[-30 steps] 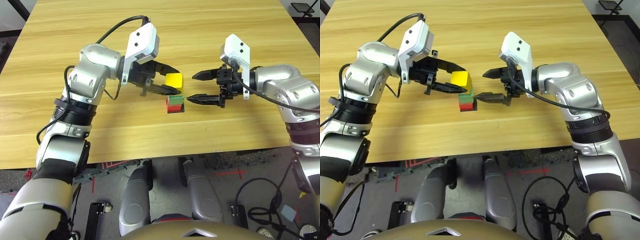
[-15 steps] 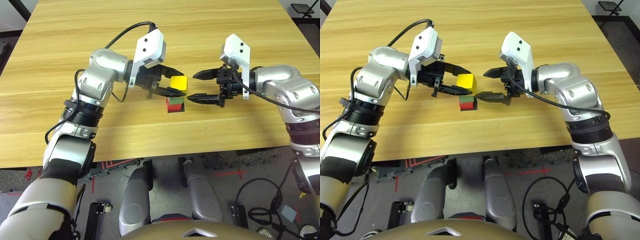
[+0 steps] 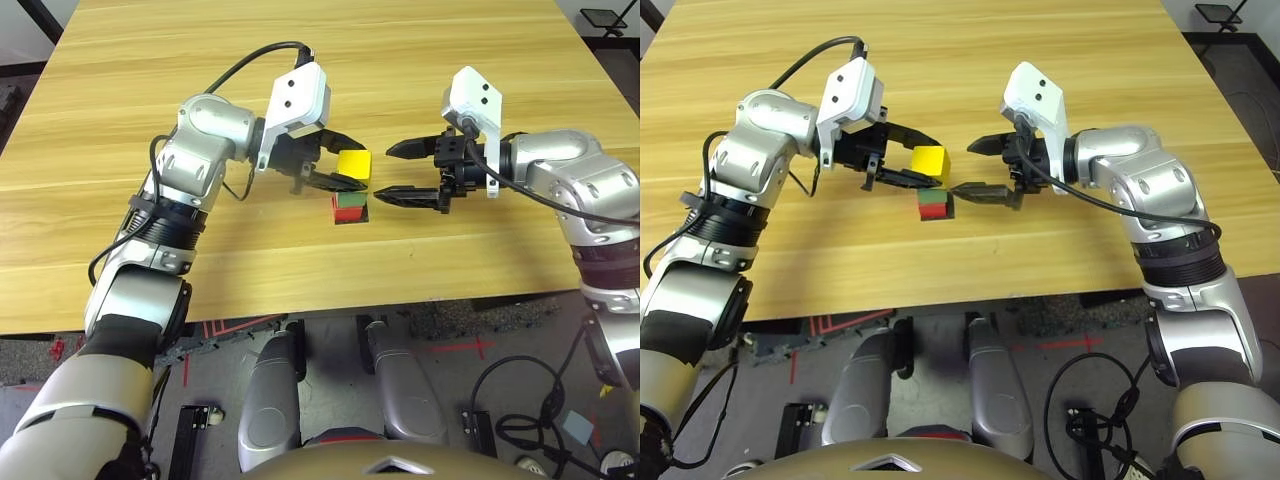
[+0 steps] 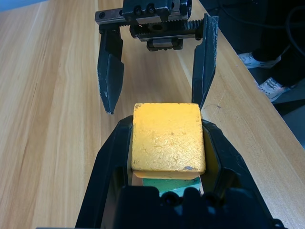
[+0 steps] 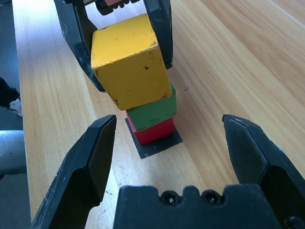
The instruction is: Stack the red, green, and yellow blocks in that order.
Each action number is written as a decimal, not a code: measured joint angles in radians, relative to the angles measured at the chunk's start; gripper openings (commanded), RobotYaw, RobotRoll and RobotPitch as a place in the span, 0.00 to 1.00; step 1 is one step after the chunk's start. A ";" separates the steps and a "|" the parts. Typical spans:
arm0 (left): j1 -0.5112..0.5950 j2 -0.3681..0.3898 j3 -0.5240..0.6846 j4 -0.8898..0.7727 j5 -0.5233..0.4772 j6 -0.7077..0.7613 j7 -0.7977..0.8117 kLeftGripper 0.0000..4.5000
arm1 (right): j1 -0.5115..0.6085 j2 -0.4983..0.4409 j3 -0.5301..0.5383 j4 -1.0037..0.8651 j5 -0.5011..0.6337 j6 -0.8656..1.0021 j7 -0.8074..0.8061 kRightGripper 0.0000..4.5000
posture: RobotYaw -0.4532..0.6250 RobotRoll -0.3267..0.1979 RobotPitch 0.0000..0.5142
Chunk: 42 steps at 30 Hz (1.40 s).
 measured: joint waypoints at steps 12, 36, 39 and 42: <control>0.011 0.026 -0.026 -0.015 0.006 0.041 -0.038 0.99 | 0.000 0.004 0.000 0.000 0.000 0.000 0.000 1.00 | 0.56 0.67 0.48; 0.028 0.233 -0.042 0.030 0.040 0.086 -0.190 0.99 | -0.001 -0.079 -0.014 0.009 0.003 -0.004 0.071 1.00 | 0.57 0.67 0.50; 0.026 0.272 -0.053 0.097 0.068 0.055 -0.193 0.99 | -0.010 -0.125 -0.025 0.070 -0.003 -0.032 0.104 1.00 | 0.57 0.67 0.50; -0.011 0.259 -0.044 0.228 0.125 0.011 -0.090 0.99 | -0.067 -0.132 -0.053 0.202 -0.035 -0.074 0.075 1.00 | 0.57 0.67 0.50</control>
